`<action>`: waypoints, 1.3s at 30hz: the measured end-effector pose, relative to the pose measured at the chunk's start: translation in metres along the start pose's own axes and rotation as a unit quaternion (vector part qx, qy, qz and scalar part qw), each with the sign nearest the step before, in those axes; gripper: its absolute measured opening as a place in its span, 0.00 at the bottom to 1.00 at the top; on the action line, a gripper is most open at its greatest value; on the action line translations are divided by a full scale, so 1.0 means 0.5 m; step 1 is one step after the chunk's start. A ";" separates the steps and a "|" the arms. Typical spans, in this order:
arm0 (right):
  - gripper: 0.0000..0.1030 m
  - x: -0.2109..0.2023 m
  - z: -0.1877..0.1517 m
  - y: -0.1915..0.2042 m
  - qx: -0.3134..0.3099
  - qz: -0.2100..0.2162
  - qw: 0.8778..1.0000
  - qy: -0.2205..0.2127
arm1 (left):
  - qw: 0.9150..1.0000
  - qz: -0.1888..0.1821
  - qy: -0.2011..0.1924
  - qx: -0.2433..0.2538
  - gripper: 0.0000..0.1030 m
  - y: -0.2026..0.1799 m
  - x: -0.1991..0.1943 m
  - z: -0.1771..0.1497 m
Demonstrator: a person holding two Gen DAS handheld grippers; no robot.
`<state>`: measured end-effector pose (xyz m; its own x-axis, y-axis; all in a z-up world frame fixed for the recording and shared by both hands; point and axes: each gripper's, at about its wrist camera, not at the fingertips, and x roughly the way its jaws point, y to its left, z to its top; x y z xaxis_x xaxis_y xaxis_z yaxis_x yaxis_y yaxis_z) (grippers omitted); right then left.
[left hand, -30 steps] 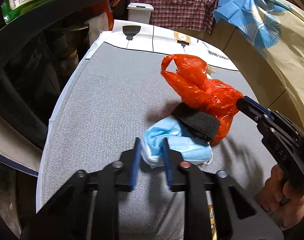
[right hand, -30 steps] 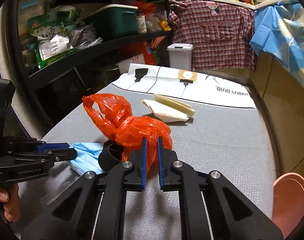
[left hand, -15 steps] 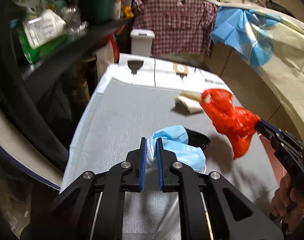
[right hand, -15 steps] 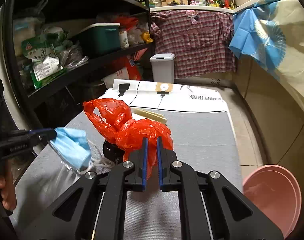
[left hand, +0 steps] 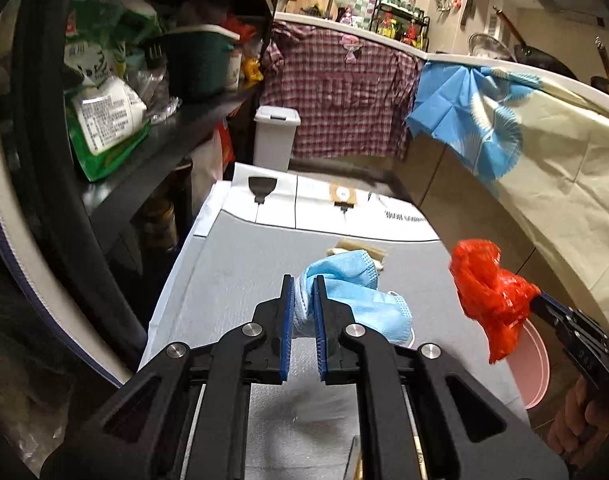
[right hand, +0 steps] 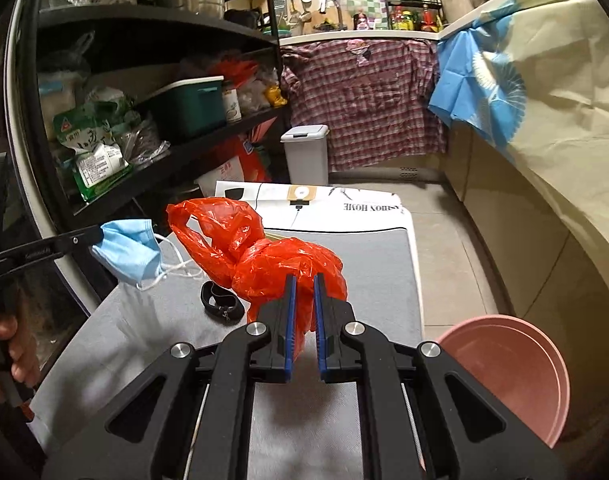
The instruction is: Collect trash
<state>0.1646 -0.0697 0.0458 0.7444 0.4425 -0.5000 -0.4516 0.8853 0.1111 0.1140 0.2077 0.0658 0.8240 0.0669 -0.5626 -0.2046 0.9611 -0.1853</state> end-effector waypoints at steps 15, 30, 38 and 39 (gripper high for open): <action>0.12 0.013 -0.057 -0.013 0.014 0.004 0.998 0.055 | 0.999 -0.023 -0.047 0.006 0.09 -0.034 -0.075 0.015; 0.47 -0.009 -0.060 0.097 -0.024 0.163 0.986 0.005 | 0.998 -0.050 -0.041 0.014 0.09 -0.069 -0.074 0.008; 0.03 0.025 -0.077 0.134 -0.053 0.160 0.984 0.049 | 0.997 -0.058 -0.050 0.020 0.09 -0.087 -0.084 0.008; 0.02 0.025 -0.079 0.132 -0.053 0.162 0.984 0.050 | 0.997 -0.056 -0.052 0.017 0.09 -0.084 -0.086 0.011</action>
<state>0.1246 -0.0116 0.0130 0.5038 0.6778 -0.5355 -0.7093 0.6784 0.1913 0.0899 0.1657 0.1021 0.8917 -0.0161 -0.4524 -0.0912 0.9725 -0.2142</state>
